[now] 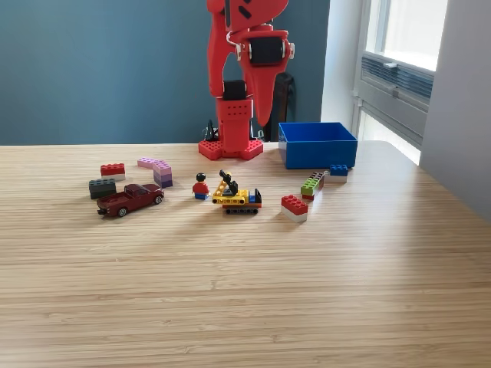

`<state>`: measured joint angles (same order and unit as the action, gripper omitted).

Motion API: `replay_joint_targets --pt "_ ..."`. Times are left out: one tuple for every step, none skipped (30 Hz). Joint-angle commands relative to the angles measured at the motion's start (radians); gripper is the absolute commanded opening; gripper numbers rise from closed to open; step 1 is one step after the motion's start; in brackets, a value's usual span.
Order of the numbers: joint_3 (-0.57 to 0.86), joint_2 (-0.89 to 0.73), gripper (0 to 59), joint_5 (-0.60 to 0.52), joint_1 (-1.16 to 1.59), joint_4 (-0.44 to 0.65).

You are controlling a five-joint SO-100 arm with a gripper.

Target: Grasp a lego block and put it in the bin.

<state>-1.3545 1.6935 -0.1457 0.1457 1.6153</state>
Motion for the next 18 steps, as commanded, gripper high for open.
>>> replay_joint_targets --pt "0.005 0.078 0.0 0.012 -0.038 0.003" --pt "0.003 0.078 0.0 0.015 -0.043 0.003" --pt "0.0 0.078 0.0 0.02 -0.048 0.002" --pt "-0.006 0.078 0.0 0.026 -0.052 -0.002" --pt "-0.011 0.078 0.0 0.031 -0.054 -0.006" --pt "-0.017 0.078 0.0 0.034 -0.055 -0.011" --pt "-0.02 0.078 0.0 0.037 -0.055 -0.015" --pt "-0.023 0.078 0.0 0.038 -0.055 -0.018" --pt "-0.028 0.078 0.0 0.04 -0.057 -0.023" --pt "-0.032 0.078 0.0 0.041 -0.057 -0.029" --pt "-0.038 0.078 0.0 0.043 -0.057 -0.037" --pt "-0.044 0.078 0.0 0.046 -0.057 -0.048" --pt "-0.054 0.078 0.0 0.049 -0.057 -0.058" --pt "-0.063 0.078 0.0 0.051 -0.057 -0.069" --pt "-0.072 0.078 0.0 0.055 -0.057 -0.08" --pt "-0.083 0.078 0.0 0.058 -0.058 -0.091" --pt "-0.094 0.078 0.0 0.061 -0.058 -0.101" --pt "-0.103 0.078 0.0 0.063 -0.06 -0.11"
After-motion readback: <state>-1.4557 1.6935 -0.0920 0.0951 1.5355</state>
